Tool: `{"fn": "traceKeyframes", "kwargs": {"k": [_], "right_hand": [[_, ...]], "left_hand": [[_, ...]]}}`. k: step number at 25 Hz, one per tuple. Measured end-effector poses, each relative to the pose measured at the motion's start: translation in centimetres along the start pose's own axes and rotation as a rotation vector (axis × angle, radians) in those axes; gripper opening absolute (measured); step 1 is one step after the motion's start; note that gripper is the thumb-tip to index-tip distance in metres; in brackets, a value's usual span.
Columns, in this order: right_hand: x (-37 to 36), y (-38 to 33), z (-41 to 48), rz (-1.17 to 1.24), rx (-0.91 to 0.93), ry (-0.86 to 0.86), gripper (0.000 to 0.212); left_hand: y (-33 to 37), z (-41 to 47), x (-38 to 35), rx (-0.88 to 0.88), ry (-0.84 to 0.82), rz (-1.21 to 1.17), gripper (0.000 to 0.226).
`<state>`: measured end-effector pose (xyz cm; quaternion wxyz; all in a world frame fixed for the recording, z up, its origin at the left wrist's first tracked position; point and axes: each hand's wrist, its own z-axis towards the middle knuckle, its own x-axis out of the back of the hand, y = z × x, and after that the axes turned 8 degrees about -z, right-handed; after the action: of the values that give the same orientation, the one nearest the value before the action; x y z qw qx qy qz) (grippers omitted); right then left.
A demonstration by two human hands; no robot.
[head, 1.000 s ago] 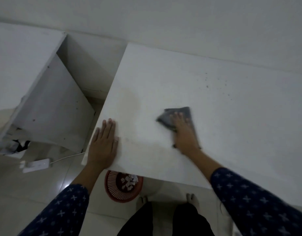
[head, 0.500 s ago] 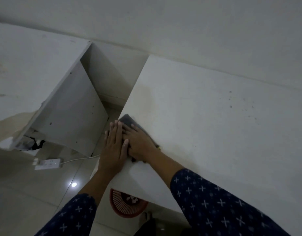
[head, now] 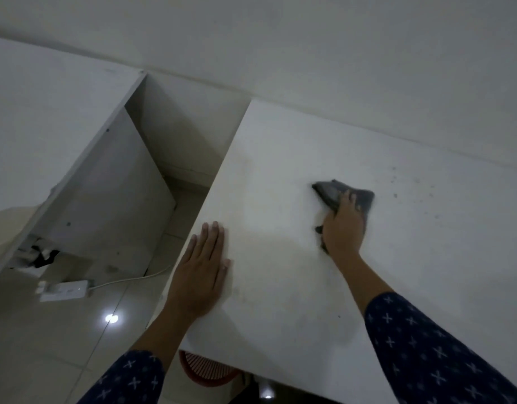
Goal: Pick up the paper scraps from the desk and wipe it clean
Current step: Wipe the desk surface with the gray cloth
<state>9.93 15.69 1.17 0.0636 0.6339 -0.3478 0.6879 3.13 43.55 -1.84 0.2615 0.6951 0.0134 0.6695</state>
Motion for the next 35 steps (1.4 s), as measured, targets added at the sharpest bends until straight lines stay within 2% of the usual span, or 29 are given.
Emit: {"fn": "traceKeyframes", "kwargs": {"k": [1,2,5,7,8,11,13,16,18,19,21,23,28,30,33,35], "right_hand": [[0.1,-1.4,-1.4,0.030,-0.013,-0.002,0.045],[-0.4,-3.5,-2.9,0.049,0.081,-0.037,0.041],[-4.2,-9.5,-7.6,-0.023,0.559,-0.250,0.057],[-5.5,-9.4,-6.2,-0.045,0.655,-0.247,0.061],[-5.3,-7.7,-4.5,-0.032,0.614,-0.244,0.062],[-1.5,0.1,0.5,0.041,0.248,-0.104,0.066],[1.8,5.2,2.6,-0.021,0.068,-0.032,0.066],[4.3,8.0,3.4,-0.033,0.012,-0.036,0.055],[3.6,4.1,1.6,0.004,0.245,-0.057,0.042],[2.1,1.3,0.5,0.019,0.457,-0.104,0.041],[-2.0,-4.6,-1.7,-0.077,0.886,-0.268,0.053],[-5.3,-9.5,-0.9,-0.127,0.970,-0.323,0.059],[-8.6,-15.2,7.2,-0.132,0.971,-0.318,0.059],[-8.9,-16.6,10.3,-0.093,0.888,-0.279,0.061],[-8.1,-15.1,14.2,-0.087,0.579,-0.096,0.063],[-5.8,-10.2,15.1,-0.049,0.327,0.020,0.061]], "left_hand": [[-0.1,0.1,0.0,-0.004,0.003,-0.002,0.061],[-0.2,0.1,-0.1,-0.010,0.002,0.001,0.061],[-0.2,0.1,-0.2,-0.018,-0.010,0.012,0.062],[-0.3,0.2,-0.1,-0.019,-0.014,0.014,0.063],[-0.3,0.2,-0.1,-0.019,-0.017,0.016,0.063],[0.0,0.3,0.0,-0.036,-0.014,0.017,0.063],[0.0,1.0,0.3,-0.056,-0.028,0.008,0.062],[0.3,2.3,0.4,-0.076,-0.032,0.013,0.063],[0.5,3.3,0.6,-0.085,-0.034,0.006,0.064],[0.5,3.7,0.7,-0.081,-0.032,0.006,0.065],[0.4,4.6,0.7,-0.085,-0.024,0.008,0.065],[0.1,5.6,0.4,-0.100,-0.026,0.010,0.064],[-0.2,11.5,-0.7,-0.130,0.021,0.027,0.063],[-0.1,13.9,-0.9,-0.121,0.041,0.023,0.062],[-0.3,15.7,-0.8,-0.123,0.021,0.007,0.064],[-0.4,16.1,-0.7,-0.125,0.004,0.011,0.064]]}}
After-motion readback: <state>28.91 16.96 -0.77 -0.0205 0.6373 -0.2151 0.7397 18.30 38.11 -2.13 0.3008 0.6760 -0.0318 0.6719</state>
